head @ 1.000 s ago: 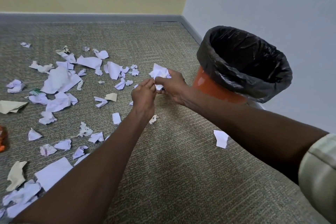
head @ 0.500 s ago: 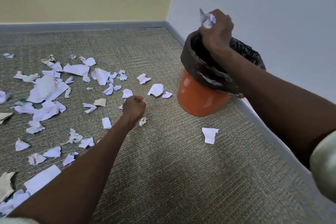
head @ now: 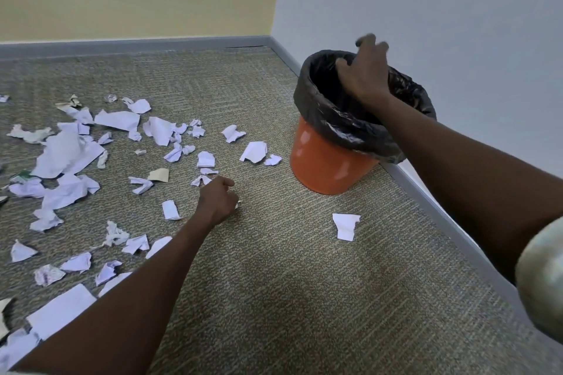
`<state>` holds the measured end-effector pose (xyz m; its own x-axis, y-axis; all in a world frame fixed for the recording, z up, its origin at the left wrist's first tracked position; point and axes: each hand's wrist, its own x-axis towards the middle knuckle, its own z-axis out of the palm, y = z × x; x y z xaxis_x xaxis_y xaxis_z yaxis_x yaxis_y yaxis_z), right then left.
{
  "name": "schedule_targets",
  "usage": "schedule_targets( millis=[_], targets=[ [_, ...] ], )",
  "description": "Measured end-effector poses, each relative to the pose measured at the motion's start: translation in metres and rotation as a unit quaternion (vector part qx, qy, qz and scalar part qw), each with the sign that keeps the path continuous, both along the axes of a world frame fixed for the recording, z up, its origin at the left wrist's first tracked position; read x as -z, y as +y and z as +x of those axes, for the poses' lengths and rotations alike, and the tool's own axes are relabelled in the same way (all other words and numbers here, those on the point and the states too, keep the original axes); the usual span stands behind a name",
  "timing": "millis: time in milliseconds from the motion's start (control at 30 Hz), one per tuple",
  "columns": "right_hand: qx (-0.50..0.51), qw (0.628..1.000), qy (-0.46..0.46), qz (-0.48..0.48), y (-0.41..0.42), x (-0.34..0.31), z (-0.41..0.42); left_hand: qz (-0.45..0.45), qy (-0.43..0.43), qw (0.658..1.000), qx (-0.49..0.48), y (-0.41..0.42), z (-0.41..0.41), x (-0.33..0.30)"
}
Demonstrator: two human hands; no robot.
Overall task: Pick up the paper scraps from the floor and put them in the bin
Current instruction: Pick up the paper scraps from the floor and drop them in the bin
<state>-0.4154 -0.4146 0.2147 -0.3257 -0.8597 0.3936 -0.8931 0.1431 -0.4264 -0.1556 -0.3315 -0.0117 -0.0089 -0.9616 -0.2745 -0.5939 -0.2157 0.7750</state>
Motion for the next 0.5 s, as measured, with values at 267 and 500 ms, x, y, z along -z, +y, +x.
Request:
schedule_targets(
  millis=[267, 500],
  targets=[
    [-0.319, 0.92, 0.155, -0.163, 0.035, 0.025, 0.074, -0.039, -0.116, 0.989, 0.086, 0.005, 0.0, 0.022],
    [-0.45, 0.845, 0.281, 0.061, 0.066, 0.105, 0.086, -0.099, -0.169, 0.97, 0.145, 0.021, 0.003, 0.047]
  ],
)
